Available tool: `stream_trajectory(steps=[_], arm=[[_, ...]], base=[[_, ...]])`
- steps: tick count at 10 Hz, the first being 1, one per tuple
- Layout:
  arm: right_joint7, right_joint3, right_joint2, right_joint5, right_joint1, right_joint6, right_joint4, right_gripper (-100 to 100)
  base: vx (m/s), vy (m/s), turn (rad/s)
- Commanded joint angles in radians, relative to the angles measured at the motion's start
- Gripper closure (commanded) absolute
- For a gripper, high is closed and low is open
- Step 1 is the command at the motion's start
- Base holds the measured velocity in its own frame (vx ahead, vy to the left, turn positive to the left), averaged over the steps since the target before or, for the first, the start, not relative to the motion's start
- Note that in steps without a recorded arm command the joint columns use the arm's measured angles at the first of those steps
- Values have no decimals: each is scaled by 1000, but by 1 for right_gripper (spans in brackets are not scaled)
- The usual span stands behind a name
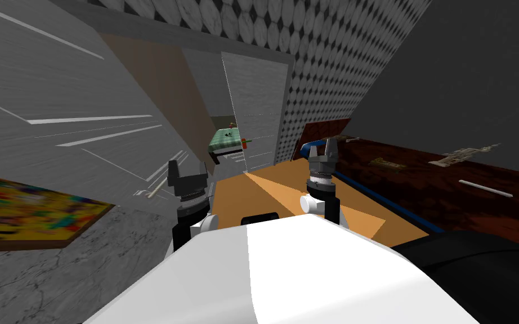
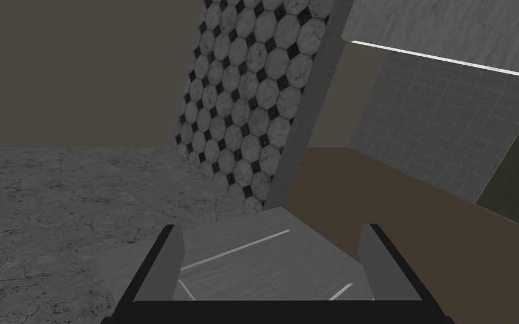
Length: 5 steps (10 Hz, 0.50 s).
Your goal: Pull the door open
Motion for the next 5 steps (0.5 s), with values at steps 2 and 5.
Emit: stream_trajectory(steps=[2, 5], arm=[[-8, -8, -19, -7, -21, 0, 51, -100], [-21, -20, -45, -18, -52, 0, 126, -100]], base=[[55, 15, 105], [84, 23, 109]])
